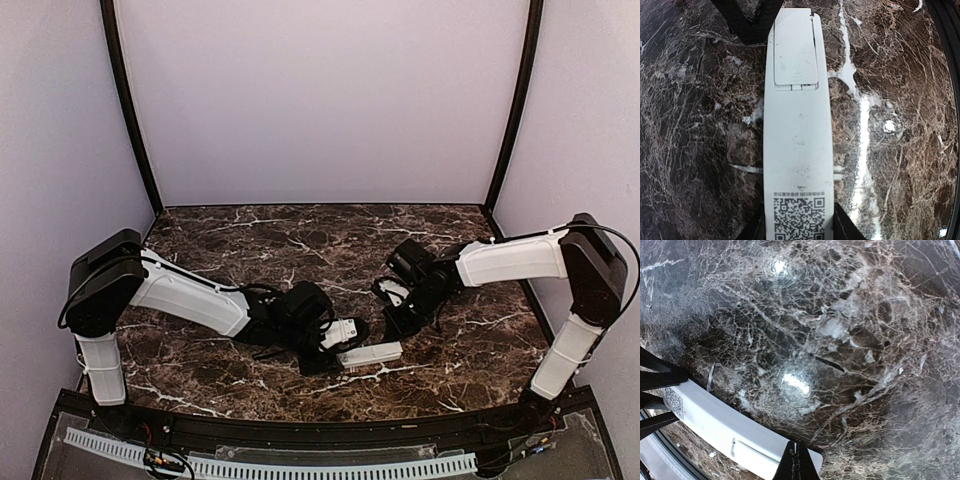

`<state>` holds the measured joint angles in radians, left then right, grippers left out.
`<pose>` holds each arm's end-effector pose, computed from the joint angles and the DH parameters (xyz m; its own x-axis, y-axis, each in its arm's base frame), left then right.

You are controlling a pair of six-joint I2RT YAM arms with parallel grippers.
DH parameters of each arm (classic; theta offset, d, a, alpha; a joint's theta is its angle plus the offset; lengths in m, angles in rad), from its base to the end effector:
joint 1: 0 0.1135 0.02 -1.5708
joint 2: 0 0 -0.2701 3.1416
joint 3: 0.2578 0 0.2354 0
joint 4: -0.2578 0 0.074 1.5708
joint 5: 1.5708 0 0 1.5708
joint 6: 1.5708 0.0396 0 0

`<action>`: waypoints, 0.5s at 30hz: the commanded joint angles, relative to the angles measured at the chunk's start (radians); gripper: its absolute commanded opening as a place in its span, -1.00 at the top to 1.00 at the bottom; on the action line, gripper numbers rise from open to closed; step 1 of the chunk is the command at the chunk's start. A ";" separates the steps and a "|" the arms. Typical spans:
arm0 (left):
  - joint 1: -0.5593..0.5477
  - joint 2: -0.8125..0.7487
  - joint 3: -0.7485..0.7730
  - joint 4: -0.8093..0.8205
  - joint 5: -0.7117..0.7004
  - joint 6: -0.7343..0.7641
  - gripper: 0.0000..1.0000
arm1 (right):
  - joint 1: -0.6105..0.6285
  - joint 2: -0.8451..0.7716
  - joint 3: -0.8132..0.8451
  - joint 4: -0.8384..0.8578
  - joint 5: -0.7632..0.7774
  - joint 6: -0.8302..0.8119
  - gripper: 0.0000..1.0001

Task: Load the batteries into the remote control
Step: Adjust the battery cover on the remote control without the battery cover.

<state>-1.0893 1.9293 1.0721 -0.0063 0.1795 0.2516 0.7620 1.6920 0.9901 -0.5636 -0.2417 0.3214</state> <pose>0.1709 -0.3423 0.1478 -0.1104 0.7403 -0.6631 0.9843 0.1740 0.0303 0.2098 0.2133 0.1732 -0.8829 -0.4185 -0.2131 -0.4674 0.8273 0.3115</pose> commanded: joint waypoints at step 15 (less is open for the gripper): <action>0.003 0.060 -0.045 -0.207 -0.030 0.005 0.78 | 0.015 0.004 0.107 -0.127 0.103 0.034 0.92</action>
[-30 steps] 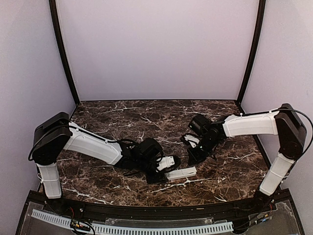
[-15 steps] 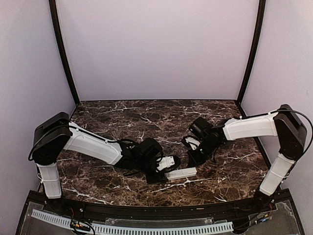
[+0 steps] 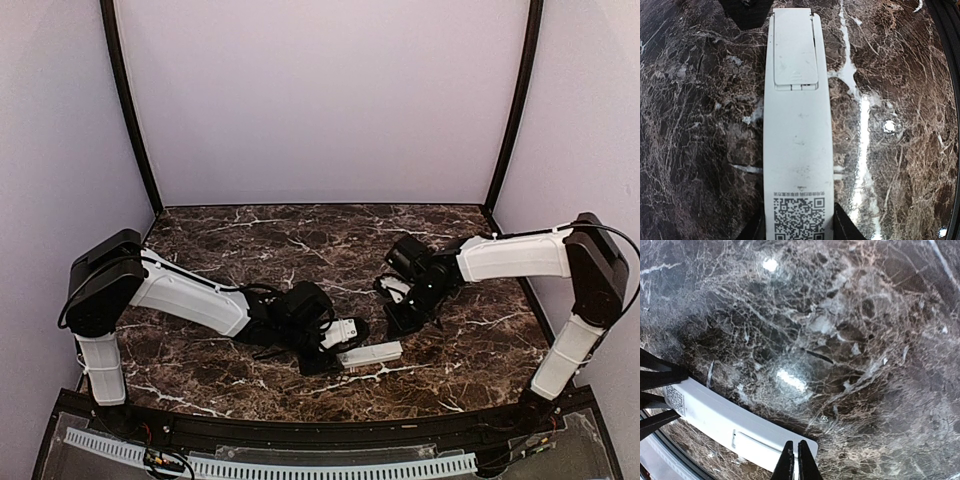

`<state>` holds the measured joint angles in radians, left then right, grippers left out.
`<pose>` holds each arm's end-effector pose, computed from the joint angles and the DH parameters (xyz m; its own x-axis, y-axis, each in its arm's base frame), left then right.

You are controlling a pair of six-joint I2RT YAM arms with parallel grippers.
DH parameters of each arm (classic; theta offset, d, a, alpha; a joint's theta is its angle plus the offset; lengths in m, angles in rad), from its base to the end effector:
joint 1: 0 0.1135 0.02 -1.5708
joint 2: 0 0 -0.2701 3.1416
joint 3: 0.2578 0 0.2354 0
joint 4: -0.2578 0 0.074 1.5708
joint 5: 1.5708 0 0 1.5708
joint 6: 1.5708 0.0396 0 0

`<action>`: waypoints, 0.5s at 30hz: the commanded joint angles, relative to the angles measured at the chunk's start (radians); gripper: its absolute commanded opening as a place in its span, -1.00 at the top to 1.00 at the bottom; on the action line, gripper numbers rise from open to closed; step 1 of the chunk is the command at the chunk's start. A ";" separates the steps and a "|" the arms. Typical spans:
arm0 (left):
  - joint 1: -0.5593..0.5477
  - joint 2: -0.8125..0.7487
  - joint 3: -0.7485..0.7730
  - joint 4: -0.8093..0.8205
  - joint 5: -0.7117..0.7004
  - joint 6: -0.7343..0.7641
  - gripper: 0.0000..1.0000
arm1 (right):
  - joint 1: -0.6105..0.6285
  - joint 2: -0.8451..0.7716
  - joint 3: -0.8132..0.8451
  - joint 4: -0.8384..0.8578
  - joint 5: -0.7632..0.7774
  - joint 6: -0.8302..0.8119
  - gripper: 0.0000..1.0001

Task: Load the batteries into the remote control
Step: Adjust the battery cover on the remote control without the battery cover.

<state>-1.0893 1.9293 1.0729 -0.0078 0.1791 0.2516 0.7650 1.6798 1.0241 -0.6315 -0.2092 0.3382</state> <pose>0.1709 -0.3424 0.1479 -0.1107 0.7408 -0.6625 0.9842 0.1742 0.0304 0.2092 0.2123 0.1825 -0.8920 -0.4064 -0.1978 -0.4488 0.8483 0.2809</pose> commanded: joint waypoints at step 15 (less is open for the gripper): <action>0.003 0.061 -0.048 -0.202 -0.027 0.007 0.79 | 0.016 -0.085 -0.066 -0.170 0.302 0.249 1.00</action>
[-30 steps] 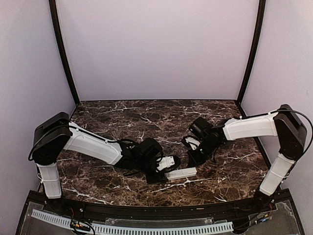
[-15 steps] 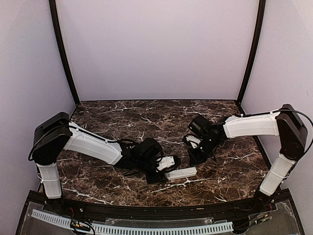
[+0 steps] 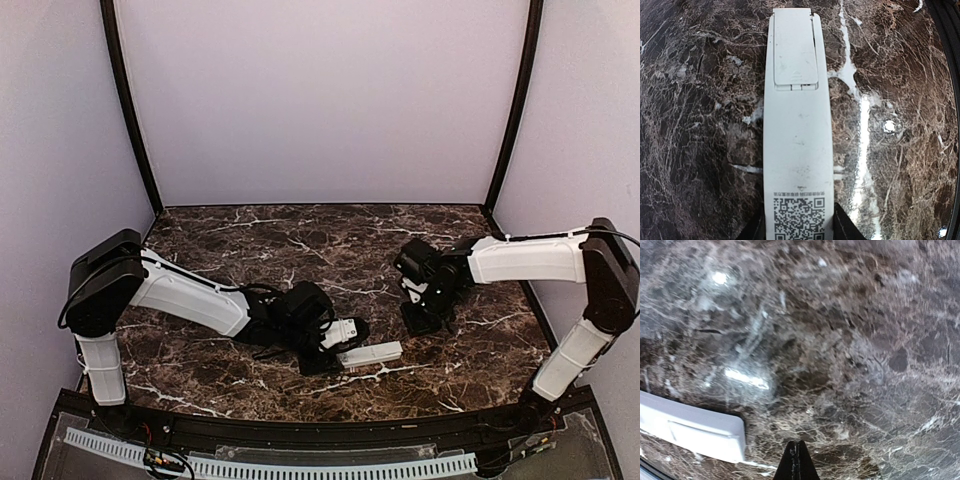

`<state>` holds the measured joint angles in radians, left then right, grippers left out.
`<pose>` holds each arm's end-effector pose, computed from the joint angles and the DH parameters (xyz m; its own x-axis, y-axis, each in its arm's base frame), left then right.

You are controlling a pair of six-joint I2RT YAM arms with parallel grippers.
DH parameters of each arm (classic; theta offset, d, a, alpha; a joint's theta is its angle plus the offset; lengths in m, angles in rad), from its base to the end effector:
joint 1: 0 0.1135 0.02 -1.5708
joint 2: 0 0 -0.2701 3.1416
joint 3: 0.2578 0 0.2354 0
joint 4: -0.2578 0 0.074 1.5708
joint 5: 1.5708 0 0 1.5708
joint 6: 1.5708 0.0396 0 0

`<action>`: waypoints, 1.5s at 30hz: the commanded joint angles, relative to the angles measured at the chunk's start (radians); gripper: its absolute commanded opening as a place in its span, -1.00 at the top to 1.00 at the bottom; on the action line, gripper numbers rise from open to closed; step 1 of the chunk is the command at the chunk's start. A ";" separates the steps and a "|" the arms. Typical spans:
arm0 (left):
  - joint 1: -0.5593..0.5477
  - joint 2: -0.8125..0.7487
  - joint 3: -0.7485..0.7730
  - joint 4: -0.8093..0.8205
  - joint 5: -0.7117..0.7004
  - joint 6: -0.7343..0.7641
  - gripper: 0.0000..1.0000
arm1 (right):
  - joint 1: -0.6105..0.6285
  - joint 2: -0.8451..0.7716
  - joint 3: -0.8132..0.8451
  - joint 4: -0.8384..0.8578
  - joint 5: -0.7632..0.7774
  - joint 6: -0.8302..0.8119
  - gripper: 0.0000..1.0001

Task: Load the batteries into the remote control
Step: Adjust the battery cover on the remote control without the battery cover.

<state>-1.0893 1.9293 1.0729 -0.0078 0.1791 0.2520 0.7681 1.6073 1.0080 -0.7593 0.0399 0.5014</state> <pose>0.1709 -0.3424 0.1479 -0.1103 0.7409 -0.6625 0.9843 0.1739 0.0307 0.1993 0.1903 0.1936 -0.9473 -0.2473 -0.2034 -0.2655 0.9618 0.0670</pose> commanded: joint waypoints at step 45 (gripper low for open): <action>0.003 0.067 -0.044 -0.200 -0.018 0.009 0.86 | 0.224 0.235 0.056 0.022 0.027 0.159 1.00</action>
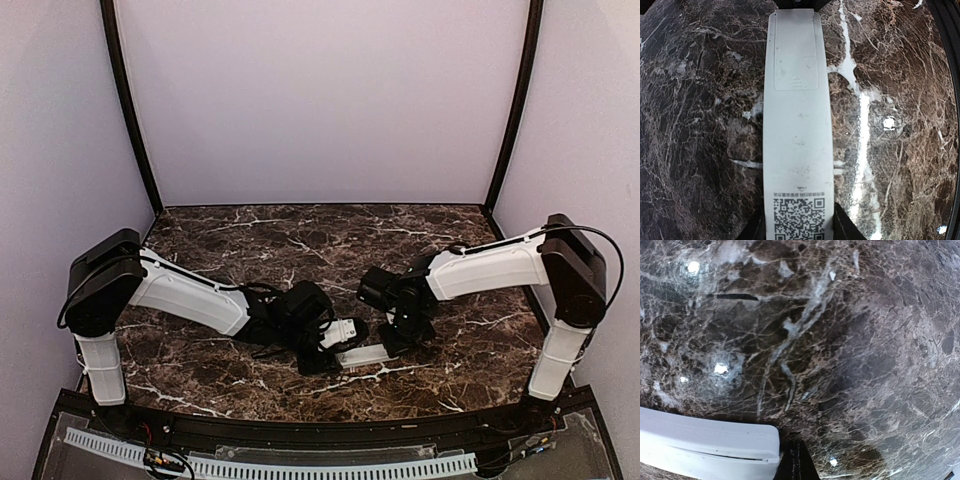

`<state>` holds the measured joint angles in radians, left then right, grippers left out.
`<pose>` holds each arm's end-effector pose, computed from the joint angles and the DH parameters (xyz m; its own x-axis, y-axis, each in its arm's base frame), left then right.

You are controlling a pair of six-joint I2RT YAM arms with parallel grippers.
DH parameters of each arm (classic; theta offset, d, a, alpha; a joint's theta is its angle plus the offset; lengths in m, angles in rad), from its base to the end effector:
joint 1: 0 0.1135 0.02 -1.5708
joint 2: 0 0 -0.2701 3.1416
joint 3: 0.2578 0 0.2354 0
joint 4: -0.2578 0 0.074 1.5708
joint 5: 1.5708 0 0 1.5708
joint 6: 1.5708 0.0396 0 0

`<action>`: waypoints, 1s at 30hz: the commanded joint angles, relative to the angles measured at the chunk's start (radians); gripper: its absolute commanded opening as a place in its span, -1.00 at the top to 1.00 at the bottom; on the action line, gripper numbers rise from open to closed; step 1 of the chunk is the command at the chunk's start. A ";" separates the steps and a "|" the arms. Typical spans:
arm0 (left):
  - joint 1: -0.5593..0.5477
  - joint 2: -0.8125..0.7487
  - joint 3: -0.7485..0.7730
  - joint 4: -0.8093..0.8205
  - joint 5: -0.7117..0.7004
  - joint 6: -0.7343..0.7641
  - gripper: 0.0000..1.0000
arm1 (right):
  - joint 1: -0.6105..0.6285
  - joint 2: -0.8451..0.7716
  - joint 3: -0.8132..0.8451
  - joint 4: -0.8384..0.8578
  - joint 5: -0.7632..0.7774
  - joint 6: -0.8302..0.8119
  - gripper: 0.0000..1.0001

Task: Load the batteries into the remote control
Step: Adjust the battery cover on the remote control without the battery cover, then press the battery cover on the remote control.

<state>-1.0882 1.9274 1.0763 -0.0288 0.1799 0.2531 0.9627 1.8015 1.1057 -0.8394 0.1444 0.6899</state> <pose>0.1707 -0.3412 0.1479 -0.1148 0.7500 -0.6515 0.9845 0.1733 0.0261 0.1755 0.2421 0.1635 -0.9554 -0.2701 -0.1190 -0.2608 0.9613 -0.0883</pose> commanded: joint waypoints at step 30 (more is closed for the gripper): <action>0.002 0.072 -0.044 -0.193 -0.019 0.014 0.87 | -0.108 -0.282 -0.083 0.176 -0.342 -0.216 1.00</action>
<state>-1.0882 1.9274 1.0782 -0.0315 0.1799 0.2550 0.8501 1.4891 1.0515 -0.7204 -0.1570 0.4847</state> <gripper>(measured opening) 0.365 0.003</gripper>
